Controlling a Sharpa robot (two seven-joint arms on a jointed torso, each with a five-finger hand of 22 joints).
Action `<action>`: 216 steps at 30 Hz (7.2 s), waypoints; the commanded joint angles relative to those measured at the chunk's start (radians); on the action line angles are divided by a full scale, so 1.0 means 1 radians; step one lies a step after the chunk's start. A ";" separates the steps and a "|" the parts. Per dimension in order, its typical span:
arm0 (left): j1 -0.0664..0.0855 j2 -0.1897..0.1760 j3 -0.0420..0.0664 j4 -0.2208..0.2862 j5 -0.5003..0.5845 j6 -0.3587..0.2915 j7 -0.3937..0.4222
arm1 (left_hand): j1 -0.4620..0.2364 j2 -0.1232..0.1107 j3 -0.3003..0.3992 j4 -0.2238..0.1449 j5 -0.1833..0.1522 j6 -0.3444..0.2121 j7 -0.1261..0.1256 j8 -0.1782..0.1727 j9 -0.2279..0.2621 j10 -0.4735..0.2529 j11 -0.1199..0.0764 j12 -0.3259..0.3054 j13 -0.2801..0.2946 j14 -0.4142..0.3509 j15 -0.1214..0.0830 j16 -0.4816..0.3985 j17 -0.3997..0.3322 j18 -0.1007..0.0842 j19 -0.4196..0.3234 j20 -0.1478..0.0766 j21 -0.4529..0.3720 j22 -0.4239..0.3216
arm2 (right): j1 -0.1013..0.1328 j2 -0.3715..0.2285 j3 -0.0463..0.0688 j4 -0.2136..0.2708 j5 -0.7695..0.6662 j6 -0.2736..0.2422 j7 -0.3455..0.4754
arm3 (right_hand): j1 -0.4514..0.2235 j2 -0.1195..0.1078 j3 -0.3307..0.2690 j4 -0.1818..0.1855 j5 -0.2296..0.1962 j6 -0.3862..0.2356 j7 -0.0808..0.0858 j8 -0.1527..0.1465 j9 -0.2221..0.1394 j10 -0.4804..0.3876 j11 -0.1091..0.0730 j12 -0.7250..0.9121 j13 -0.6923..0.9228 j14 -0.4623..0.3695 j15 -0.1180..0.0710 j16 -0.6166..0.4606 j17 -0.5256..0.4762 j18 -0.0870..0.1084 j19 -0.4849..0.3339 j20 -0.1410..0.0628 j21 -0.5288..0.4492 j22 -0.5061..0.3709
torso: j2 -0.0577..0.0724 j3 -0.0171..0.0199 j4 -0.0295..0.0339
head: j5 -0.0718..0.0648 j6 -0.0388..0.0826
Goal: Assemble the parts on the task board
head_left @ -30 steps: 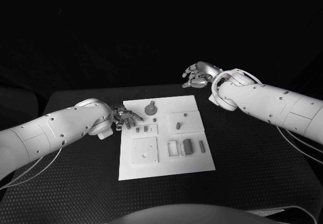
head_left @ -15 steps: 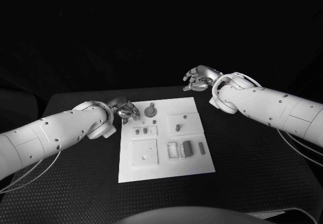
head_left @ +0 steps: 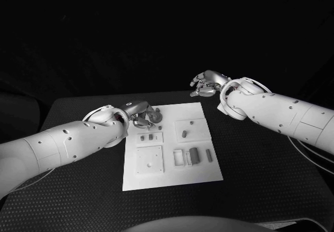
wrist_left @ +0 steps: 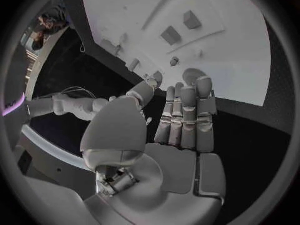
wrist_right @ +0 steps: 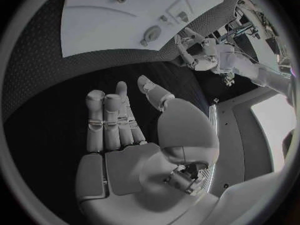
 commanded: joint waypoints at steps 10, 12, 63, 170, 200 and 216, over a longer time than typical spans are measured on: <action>-0.015 0.045 -0.008 -0.039 -0.202 -0.061 0.028 | 0.030 0.000 0.012 0.000 0.004 0.015 0.008 0.006 -0.026 0.027 -0.001 -0.025 -0.017 0.012 0.001 0.008 -0.009 0.107 0.013 0.004 0.000 0.005 | -0.002 0.007 0.000 -0.004 -0.004 0.010 0.007 | -0.010 0.003 -0.001 0.007 0.002 -0.002 0.008 0.004 0.000 0.002 0.004 -0.005 0.001 -0.005 -0.002 0.000 -0.001 0.084 0.001 -0.004 -0.004 0.005 | 0.001 0.0012 -0.0021 | 0.000 0.001; -0.021 0.051 -0.009 -0.042 -0.202 -0.063 0.027 | 0.033 -0.002 0.014 0.000 0.005 0.013 0.007 0.004 -0.029 0.028 -0.001 -0.028 -0.018 0.012 0.000 0.010 -0.009 0.107 0.014 0.003 0.000 0.006 | -0.002 0.009 0.000 -0.004 -0.004 0.011 0.007 | -0.011 0.003 -0.001 0.007 0.002 -0.002 0.008 0.004 0.000 0.002 0.004 -0.005 0.001 -0.005 -0.002 0.000 -0.001 0.084 0.001 -0.004 -0.004 0.005 | 0.000 0.0008 -0.0003 | 0.000 0.002; -0.067 0.129 -0.006 -0.163 -0.167 -0.059 0.010 | 0.000 0.005 0.025 0.003 0.005 -0.050 0.016 -0.018 -0.094 -0.031 0.028 -0.110 -0.051 0.020 0.028 0.040 -0.019 0.133 0.036 0.026 0.005 0.029 | -0.002 0.022 0.000 -0.005 -0.004 0.010 0.008 | -0.011 0.003 -0.001 0.008 0.002 -0.002 0.008 0.004 0.000 0.002 0.004 -0.005 0.002 -0.005 -0.003 0.001 -0.001 0.084 0.002 -0.004 -0.004 0.005 | 0.001 0.0008 -0.0020 | -0.017 0.004; -0.090 0.185 -0.005 -0.239 -0.154 0.023 0.016 | 0.022 0.124 0.116 0.001 0.003 0.034 0.007 0.063 -0.112 0.129 -0.023 -0.084 -0.062 0.088 -0.022 0.092 -0.032 0.135 0.103 -0.013 0.049 0.067 | -0.002 0.030 0.000 -0.003 -0.004 0.012 0.008 | -0.012 0.003 -0.001 0.009 0.002 -0.001 0.007 0.005 0.000 0.003 0.004 -0.006 0.003 -0.005 -0.003 0.001 -0.002 0.084 0.003 -0.005 -0.005 0.006 | 0.000 0.0006 0.0003 | -0.033 -0.008; -0.083 0.099 0.057 -0.155 -0.046 -0.084 0.053 | 0.035 0.116 0.157 0.001 0.004 0.067 -0.009 0.092 -0.107 0.180 -0.043 -0.083 -0.051 0.137 -0.041 0.102 -0.033 0.133 0.145 -0.036 0.072 0.066 | -0.002 0.019 0.000 0.000 -0.004 0.011 0.008 | -0.013 0.002 -0.001 0.009 0.002 -0.001 0.007 0.005 0.000 0.003 0.003 -0.006 0.004 -0.005 -0.003 0.001 -0.002 0.084 0.003 -0.005 -0.005 0.007 | -0.002 0.0011 0.0015 | -0.028 -0.004; -0.048 0.007 0.090 -0.126 0.037 -0.013 0.041 | 0.031 0.117 0.158 0.001 0.004 0.067 -0.009 0.093 -0.107 0.183 -0.043 -0.084 -0.050 0.140 -0.042 0.101 -0.034 0.132 0.147 -0.037 0.072 0.065 | -0.001 0.012 0.000 0.000 -0.004 0.012 0.007 | -0.013 0.001 -0.001 0.009 0.002 -0.001 0.007 0.006 0.000 0.003 0.003 -0.006 0.004 -0.005 -0.003 0.001 -0.002 0.084 0.003 -0.005 -0.006 0.007 | -0.001 0.0014 0.0025 | -0.021 -0.004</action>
